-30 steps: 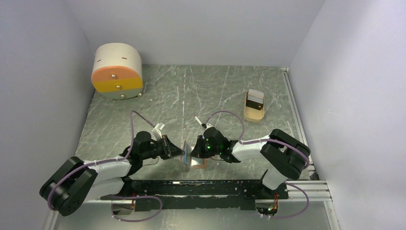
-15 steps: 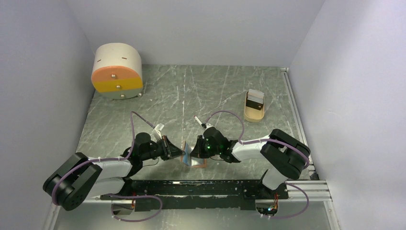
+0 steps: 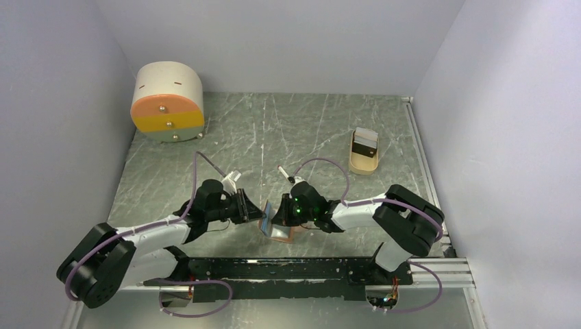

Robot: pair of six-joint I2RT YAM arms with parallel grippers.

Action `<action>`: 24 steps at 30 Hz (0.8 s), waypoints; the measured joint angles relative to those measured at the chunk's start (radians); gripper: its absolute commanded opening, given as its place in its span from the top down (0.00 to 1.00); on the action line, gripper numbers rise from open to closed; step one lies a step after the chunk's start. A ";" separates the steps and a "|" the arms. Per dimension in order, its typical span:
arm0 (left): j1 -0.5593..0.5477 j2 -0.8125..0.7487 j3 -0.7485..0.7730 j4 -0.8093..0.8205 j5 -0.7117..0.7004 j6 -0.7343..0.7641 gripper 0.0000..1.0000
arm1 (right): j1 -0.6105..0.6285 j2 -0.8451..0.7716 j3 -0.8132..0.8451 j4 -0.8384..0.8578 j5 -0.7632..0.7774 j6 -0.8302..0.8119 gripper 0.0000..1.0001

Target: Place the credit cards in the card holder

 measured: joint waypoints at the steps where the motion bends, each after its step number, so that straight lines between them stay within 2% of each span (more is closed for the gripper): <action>1: -0.002 -0.008 0.007 -0.023 -0.008 0.009 0.78 | 0.000 -0.001 0.001 -0.002 0.000 0.000 0.84; 13: -0.039 -0.055 0.102 -0.261 -0.125 0.110 0.78 | 0.000 -0.006 0.016 -0.032 0.019 -0.002 0.82; 18: -0.060 -0.037 0.143 -0.314 -0.155 0.141 0.77 | 0.000 -0.006 0.016 -0.034 0.019 -0.002 0.82; 24: -0.085 -0.018 0.180 -0.355 -0.178 0.162 0.72 | 0.000 -0.006 0.023 -0.042 0.022 -0.006 0.79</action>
